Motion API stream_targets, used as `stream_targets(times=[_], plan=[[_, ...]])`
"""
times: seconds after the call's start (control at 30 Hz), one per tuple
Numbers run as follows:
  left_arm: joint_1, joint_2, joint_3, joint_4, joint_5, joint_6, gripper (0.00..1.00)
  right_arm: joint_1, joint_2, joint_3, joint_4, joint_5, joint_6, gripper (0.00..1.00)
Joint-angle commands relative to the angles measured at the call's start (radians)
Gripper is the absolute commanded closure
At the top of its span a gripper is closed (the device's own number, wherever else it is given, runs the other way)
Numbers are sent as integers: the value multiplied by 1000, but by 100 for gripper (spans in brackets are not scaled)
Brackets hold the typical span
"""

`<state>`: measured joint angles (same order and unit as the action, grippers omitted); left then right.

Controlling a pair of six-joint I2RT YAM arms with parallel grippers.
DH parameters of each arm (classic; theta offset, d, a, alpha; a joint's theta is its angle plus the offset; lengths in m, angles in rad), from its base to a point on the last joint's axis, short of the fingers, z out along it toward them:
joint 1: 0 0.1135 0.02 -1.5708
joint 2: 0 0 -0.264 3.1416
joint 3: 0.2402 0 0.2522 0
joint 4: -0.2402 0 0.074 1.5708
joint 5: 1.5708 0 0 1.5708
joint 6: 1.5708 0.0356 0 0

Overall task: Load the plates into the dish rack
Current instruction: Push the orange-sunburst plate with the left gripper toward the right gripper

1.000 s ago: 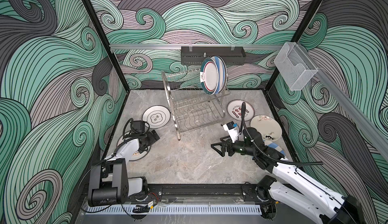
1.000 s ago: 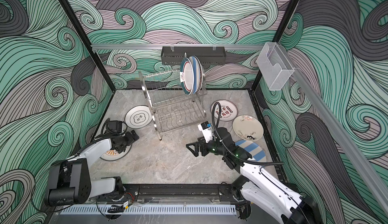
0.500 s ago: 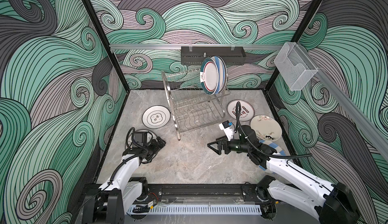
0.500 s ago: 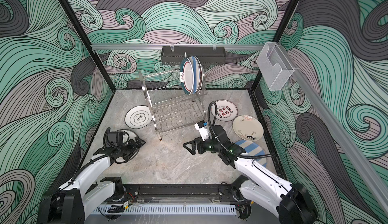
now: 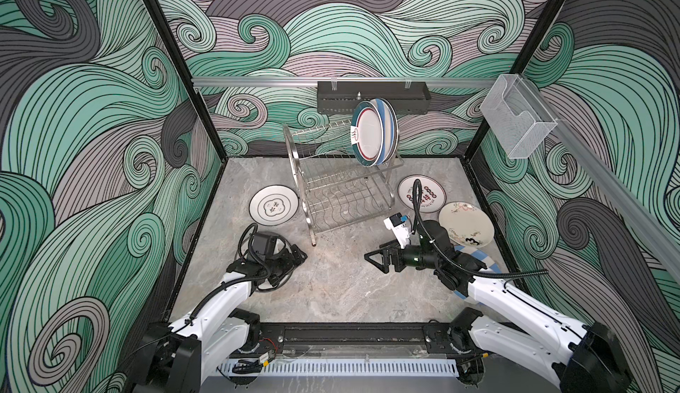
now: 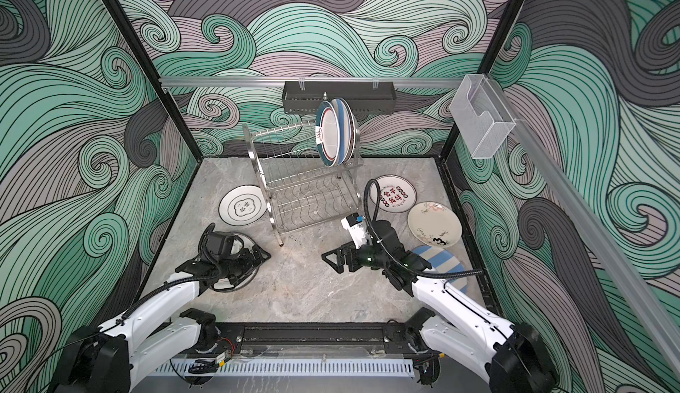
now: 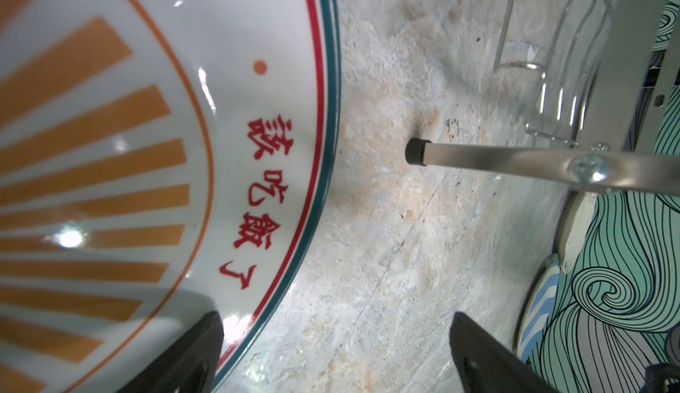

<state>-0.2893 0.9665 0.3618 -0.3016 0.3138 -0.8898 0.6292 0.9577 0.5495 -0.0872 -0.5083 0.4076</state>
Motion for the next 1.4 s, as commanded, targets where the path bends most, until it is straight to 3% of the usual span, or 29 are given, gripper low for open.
stream_targets(times=[0.0, 0.57, 0.77, 0.83, 0.9, 1.0, 1.17, 1.37], plan=[[-66, -7, -21, -8, -42, -90, 1, -2, -15, 29, -21, 4, -21, 0], [-392, 211, 161, 122, -136, -181, 2, -4, 25, 55, -66, -7, -36, 0], [-430, 262, 241, 78, -156, -147, 2, -3, 50, 38, -28, -39, 13, 3], [-428, 232, 284, -32, -229, -119, 1, 4, 70, 10, 36, -60, 81, 5], [-413, 190, 324, -149, -314, -66, 1, 38, 97, -24, 136, -47, 163, 7], [-349, 96, 310, -235, -437, -10, 1, 148, 170, -55, 272, 63, 275, 10], [-117, -137, 140, -191, -519, 43, 1, 270, 333, -96, 511, 200, 419, 24], [41, -181, 95, -200, -549, 121, 2, 355, 449, 8, 471, 290, 371, 28]])
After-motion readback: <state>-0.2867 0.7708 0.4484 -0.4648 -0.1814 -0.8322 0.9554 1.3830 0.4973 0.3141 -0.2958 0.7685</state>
